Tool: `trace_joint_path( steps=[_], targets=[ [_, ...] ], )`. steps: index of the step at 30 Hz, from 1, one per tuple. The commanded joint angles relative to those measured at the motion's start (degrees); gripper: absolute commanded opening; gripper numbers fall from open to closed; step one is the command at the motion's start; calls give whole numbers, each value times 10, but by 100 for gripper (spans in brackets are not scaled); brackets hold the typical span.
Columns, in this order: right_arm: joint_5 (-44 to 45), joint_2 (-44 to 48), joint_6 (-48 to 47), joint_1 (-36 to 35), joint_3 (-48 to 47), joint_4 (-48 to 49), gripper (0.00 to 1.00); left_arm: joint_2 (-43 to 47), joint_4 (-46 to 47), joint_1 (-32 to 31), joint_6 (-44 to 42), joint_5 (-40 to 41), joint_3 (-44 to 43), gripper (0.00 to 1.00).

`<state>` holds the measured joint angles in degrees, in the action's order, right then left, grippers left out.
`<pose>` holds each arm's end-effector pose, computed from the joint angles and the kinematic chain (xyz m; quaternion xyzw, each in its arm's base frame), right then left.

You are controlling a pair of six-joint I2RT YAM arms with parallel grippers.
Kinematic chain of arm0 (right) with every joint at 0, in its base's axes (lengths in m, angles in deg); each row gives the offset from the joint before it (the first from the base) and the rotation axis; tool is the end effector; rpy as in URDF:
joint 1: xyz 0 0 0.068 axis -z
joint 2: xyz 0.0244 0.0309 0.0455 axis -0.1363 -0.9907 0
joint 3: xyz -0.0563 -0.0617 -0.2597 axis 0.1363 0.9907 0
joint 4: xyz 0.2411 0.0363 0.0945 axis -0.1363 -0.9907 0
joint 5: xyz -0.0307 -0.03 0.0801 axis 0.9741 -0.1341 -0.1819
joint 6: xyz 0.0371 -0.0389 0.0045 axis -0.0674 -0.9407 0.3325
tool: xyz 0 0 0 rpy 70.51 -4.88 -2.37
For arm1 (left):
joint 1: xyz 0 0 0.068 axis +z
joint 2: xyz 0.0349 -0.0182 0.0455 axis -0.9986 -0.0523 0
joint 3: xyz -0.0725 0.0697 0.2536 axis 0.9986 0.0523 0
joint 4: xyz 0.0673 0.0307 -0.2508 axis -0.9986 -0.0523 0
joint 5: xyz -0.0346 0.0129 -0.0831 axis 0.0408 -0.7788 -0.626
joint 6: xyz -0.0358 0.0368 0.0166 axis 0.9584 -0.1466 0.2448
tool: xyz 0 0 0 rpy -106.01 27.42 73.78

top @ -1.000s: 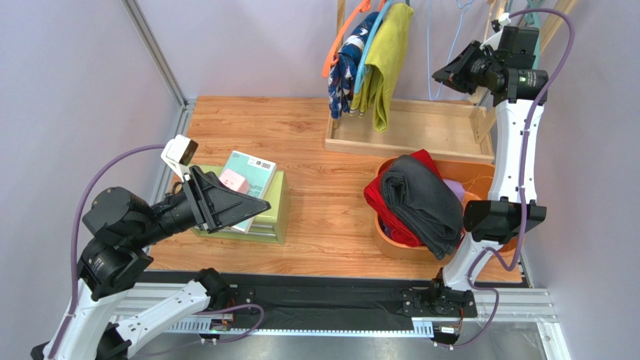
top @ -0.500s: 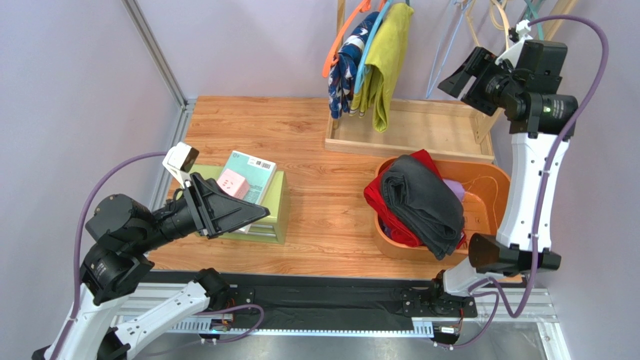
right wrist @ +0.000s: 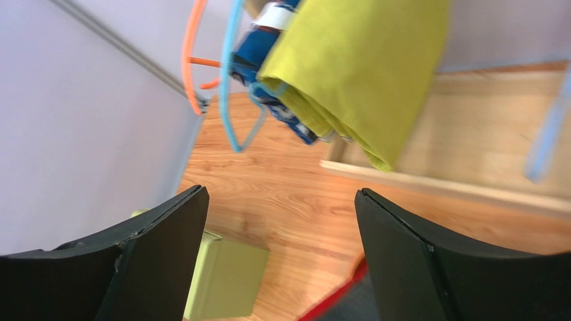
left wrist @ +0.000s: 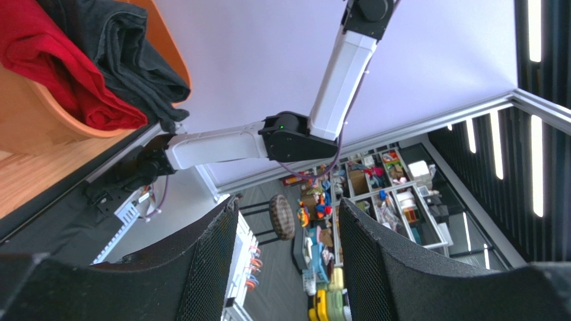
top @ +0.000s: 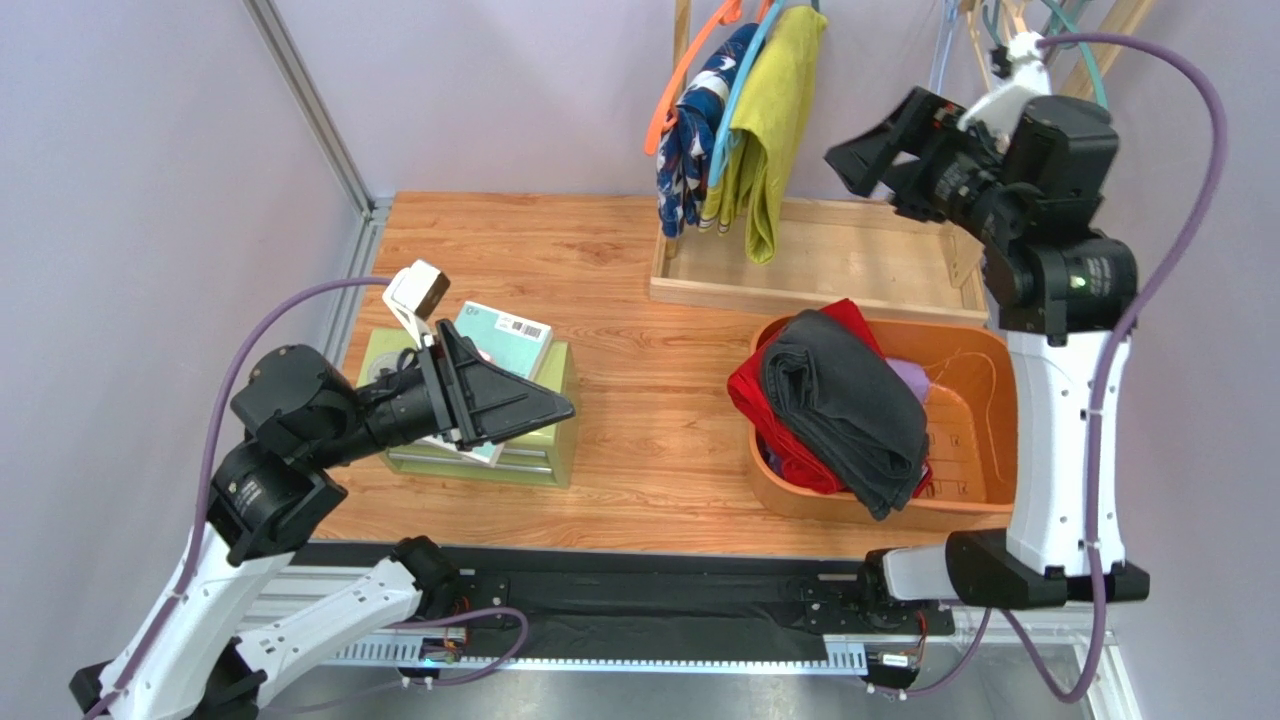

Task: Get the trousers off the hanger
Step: Grab a hanger with trousers on it with the right arm

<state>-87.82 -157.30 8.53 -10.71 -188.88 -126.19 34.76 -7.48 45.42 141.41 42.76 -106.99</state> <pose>0.2165 0.0217 0.5462 0.0581 0.7879 0.2616 0.5544 0.0608 -0.0768 0.4703 0.0028 0.6767 -0.6936 0.2470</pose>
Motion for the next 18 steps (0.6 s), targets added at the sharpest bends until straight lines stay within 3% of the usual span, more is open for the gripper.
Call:
trace_joint_path(
  steps=[1, 9, 14, 18],
  targets=[
    [26, -58, 30, -75, -37, 118, 86, 2, 8, 1, -21, -8, -23, 63],
    [26, -176, 72, -128, -66, 270, 65, 20, -18, 2, -27, 11, -34, 63],
    [19, -222, 86, -133, -102, 307, 55, 36, -47, 2, -31, 19, -40, 63],
    [16, -255, 104, -134, -119, 316, 38, 49, -68, 2, -38, 41, -44, 63]
  ],
)
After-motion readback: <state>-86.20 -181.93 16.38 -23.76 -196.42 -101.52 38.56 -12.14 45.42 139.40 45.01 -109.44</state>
